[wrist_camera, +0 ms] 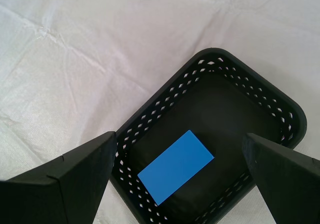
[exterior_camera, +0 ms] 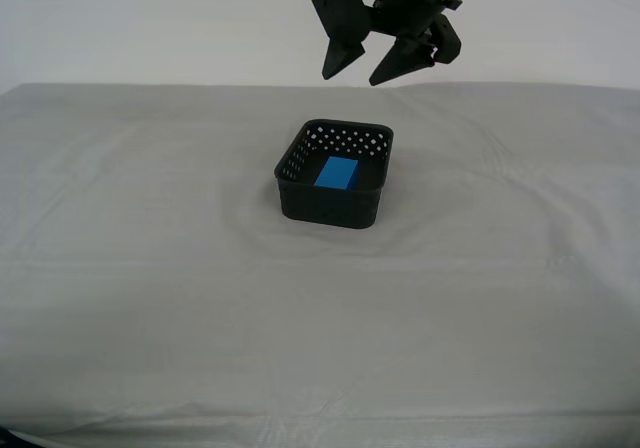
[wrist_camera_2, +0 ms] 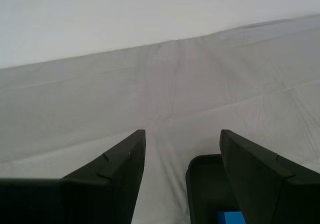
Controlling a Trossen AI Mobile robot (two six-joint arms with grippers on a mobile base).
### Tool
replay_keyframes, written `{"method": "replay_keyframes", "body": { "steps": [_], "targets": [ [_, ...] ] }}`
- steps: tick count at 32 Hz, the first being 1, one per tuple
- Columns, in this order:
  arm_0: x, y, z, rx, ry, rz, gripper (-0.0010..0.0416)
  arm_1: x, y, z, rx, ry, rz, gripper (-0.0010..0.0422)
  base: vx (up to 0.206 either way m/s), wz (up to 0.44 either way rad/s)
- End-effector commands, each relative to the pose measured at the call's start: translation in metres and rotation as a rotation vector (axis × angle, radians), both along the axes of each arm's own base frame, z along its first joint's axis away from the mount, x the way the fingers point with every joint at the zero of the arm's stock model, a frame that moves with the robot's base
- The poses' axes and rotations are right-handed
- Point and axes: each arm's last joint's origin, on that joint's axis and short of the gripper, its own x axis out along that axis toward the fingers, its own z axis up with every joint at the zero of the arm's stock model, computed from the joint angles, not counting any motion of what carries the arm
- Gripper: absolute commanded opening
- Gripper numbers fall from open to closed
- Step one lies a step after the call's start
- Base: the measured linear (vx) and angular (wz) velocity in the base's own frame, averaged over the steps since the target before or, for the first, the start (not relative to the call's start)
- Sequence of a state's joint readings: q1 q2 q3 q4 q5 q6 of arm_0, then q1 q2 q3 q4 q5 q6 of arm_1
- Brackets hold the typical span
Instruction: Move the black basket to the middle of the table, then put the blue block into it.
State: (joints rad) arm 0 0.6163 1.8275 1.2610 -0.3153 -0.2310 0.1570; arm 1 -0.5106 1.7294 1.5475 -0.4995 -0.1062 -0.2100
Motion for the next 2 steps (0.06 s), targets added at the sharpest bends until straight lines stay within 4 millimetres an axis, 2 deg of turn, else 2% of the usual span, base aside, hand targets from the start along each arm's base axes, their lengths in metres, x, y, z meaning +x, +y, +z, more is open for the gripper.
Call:
{"method": "replay_keyframes", "body": {
  "steps": [1,2],
  "targets": [
    [0.0000,0.0000,0.0004,0.000,-0.002,0.000,0.0352,-0.0001,-0.0002,0.0004,-0.001,-0.002,-0.003,0.0199,0.000,0.000],
    [0.0000,0.0000,0.0004,0.000,-0.002,0.000,0.0352,-0.0001,-0.0002,0.0004,-0.001,-0.002,-0.003,0.0199,0.000,0.000]
  ]
}}
